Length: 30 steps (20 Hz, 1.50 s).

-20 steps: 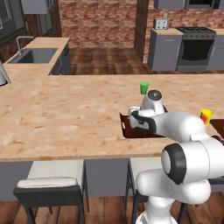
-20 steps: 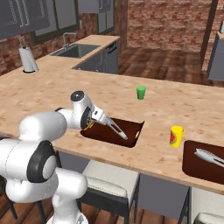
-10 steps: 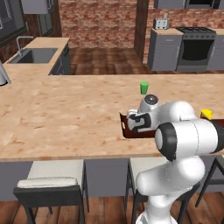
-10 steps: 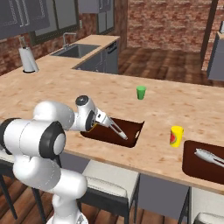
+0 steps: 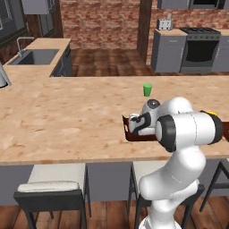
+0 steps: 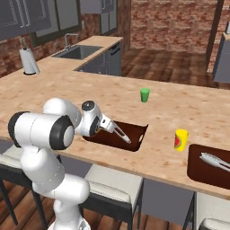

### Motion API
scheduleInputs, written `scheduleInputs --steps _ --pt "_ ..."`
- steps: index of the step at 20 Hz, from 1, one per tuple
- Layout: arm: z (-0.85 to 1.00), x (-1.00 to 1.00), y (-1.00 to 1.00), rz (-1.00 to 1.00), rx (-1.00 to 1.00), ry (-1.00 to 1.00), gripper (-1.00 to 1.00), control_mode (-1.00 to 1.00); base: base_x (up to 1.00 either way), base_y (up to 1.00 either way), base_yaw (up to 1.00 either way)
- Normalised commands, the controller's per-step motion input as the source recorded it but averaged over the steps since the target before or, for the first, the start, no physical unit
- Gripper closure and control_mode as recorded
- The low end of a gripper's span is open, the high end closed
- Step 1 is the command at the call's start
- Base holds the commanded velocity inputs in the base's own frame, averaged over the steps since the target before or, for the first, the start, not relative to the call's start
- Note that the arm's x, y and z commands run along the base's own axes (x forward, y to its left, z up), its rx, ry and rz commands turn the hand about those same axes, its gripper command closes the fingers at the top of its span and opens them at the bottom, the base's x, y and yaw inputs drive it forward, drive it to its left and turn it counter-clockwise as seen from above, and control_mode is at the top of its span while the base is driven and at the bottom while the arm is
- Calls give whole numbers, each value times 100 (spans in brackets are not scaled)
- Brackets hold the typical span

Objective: Gather the carrot and eggplant from the fridge and place them on a tray on the dining counter. Then gather the fishs from the fridge and place them on the other tray.

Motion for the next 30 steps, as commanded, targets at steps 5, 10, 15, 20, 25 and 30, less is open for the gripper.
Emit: scheduleInputs --steps 5,10,15,20,25,30 --pt "-23 19 -2 0 3 2 100 -100 0 0 0" --pt "-26 15 0 0 2 3 -100 -100 0 0 0" --pt "-23 13 0 0 3 1 -100 -100 0 0 0" --pt "-11 6 0 0 5 1 -100 -100 0 0 0" --pt "8 -2 0 0 3 0 -100 -100 0 0 0" --pt "37 -39 -6 0 1 -1 -100 -100 0 0 0"
